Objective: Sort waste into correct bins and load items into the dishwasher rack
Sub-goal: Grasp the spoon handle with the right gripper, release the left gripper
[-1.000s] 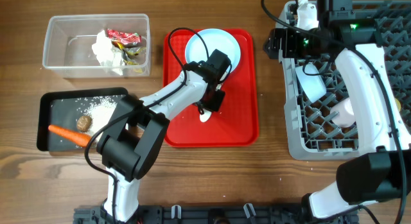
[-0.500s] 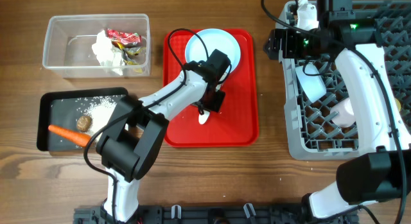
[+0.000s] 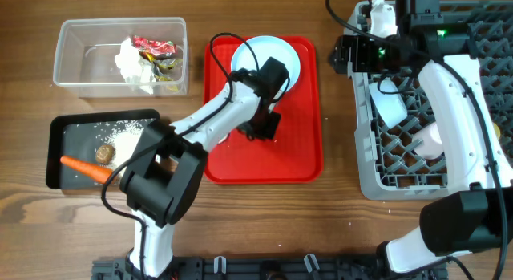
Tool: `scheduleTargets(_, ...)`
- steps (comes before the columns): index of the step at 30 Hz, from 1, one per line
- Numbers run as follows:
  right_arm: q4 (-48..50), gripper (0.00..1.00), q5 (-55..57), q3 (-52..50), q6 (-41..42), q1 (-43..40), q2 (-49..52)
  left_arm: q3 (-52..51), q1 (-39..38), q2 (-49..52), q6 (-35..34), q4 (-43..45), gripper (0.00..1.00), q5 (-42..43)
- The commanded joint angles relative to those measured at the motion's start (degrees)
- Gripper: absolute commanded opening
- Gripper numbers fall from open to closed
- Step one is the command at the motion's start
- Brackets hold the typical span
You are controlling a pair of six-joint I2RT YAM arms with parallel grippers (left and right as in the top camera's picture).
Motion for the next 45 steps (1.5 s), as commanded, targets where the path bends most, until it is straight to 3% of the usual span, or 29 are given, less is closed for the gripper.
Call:
scheduleTargets(1,1.14,1.00,-2.54,0.02,-0.59,1.20,0.50,8.41,2.89,-3.65,-0.11,-5.14,0.33,-0.63)
scheduleTargets(4,2.14,1.00,-3.91,0.02,-0.55,2.86,0.52,12.39,7.17,-8.17,-0.13,-7.43,0.50,-1.51)
scheduleTargets(7,4.15,1.00,-5.49,0.02,1.14,6.38,1.27,12.61,13.51,-13.09,-1.73,-7.50,0.58,-1.51)
scheduleTargets(12,9.46,1.00,-5.55,0.02,3.98,15.08,5.53,12.61,25.83,-16.70,-7.72,-8.33,0.60,-1.27)
scheduleTargets(18,11.82,0.95,-4.04,0.02,4.33,28.57,14.40,11.80,36.46,-16.33,-8.31,-10.27,0.64,3.67)
scheduleTargets(25,14.91,0.90,6.34,0.02,24.00,38.01,23.63,11.67,38.32,-16.33,-8.28,-10.49,0.65,3.67)
scheduleTargets(35,16.46,0.91,11.85,0.02,31.71,39.32,31.15,11.67,38.32,-16.33,-8.28,-10.93,0.65,3.67)
scheduleTargets(37,16.96,0.95,13.33,0.02,34.86,39.30,32.54,11.67,38.32,-16.33,-8.26,-10.93,0.65,3.67)
scheduleTargets(41,17.68,0.94,13.73,0.02,41.51,37.73,34.34,11.67,38.32,-16.33,-8.28,-11.41,0.65,3.67)
scheduleTargets(43,17.79,0.90,13.73,0.02,43.67,36.48,35.06,11.67,38.32,-16.33,-8.26,-11.67,0.65,3.67)
scheduleTargets(45,17.99,0.71,13.97,0.02,45.88,35.47,36.17,11.67,38.32,-16.33,-8.26,-11.82,0.65,3.67)
